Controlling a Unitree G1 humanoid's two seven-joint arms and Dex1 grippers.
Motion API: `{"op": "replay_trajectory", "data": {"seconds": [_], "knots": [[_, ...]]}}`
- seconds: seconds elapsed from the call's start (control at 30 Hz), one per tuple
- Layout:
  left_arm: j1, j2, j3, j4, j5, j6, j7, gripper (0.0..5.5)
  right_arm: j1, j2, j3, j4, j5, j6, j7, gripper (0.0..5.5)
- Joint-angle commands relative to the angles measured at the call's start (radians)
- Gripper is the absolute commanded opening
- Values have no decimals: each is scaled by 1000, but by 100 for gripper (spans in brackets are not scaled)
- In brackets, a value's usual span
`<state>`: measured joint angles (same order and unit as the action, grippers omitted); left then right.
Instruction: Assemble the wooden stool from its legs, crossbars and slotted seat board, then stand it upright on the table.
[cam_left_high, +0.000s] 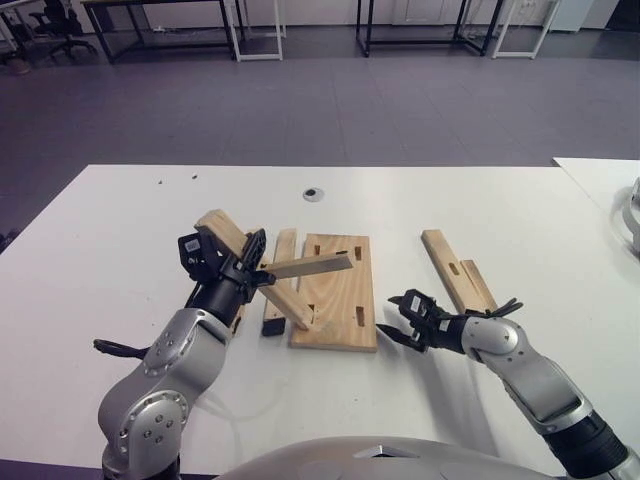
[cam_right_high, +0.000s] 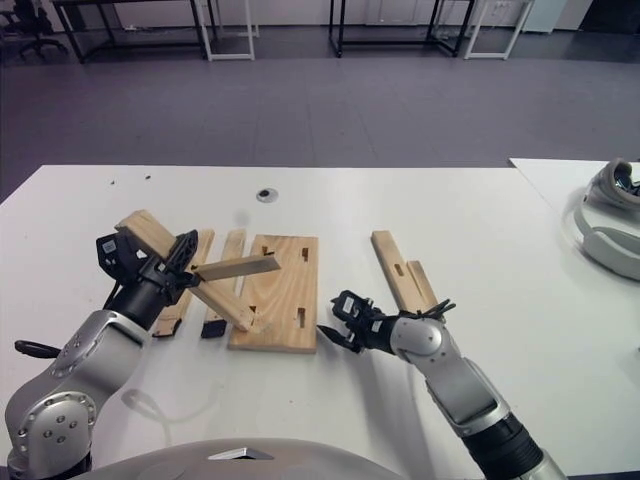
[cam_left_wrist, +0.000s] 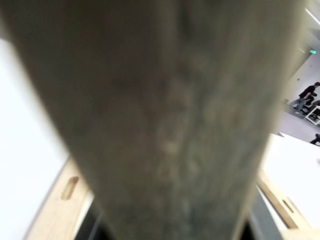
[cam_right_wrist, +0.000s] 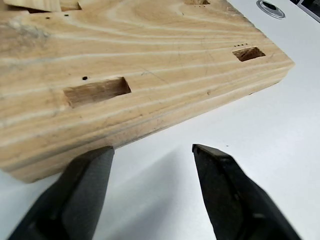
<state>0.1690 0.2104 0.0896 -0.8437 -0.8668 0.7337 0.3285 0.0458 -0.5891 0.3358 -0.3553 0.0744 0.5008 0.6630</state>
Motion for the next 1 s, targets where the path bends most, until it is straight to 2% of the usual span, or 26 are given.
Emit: {"op": "replay_trajectory", "data": {"seconds": [0.03,0.17,0.33,0.4,0.47,0.6,0.73,0.8,0.93,1.0], "knots": [[19,-8,-65,45,110,-23,-19,101,-21,45,24,-22,19,17,7,293],[33,23,-101,46,188,-74,-103,101,-29,46,10,-4,6,18,7,293],[100,128,-236,101,379,-78,-177,101,-44,53,-8,-7,4,19,0,293],[104,142,-312,144,471,-121,-201,101,-51,56,-13,-5,3,17,-1,293],[126,124,-331,173,523,-149,-191,101,-63,54,-15,2,4,18,6,293],[141,54,-253,184,474,-87,-159,101,-92,63,-23,30,-2,9,-1,293],[97,48,-218,210,480,-38,-177,101,-110,78,-18,53,-16,-8,-14,293],[81,29,-159,190,409,-9,-189,101,-118,79,-19,62,-20,-13,-15,293],[-26,46,38,133,162,97,-207,101,-98,85,-32,62,-22,-19,-37,293],[-59,56,87,130,86,146,-200,101,-95,92,-30,64,-23,-21,-44,293]]}}
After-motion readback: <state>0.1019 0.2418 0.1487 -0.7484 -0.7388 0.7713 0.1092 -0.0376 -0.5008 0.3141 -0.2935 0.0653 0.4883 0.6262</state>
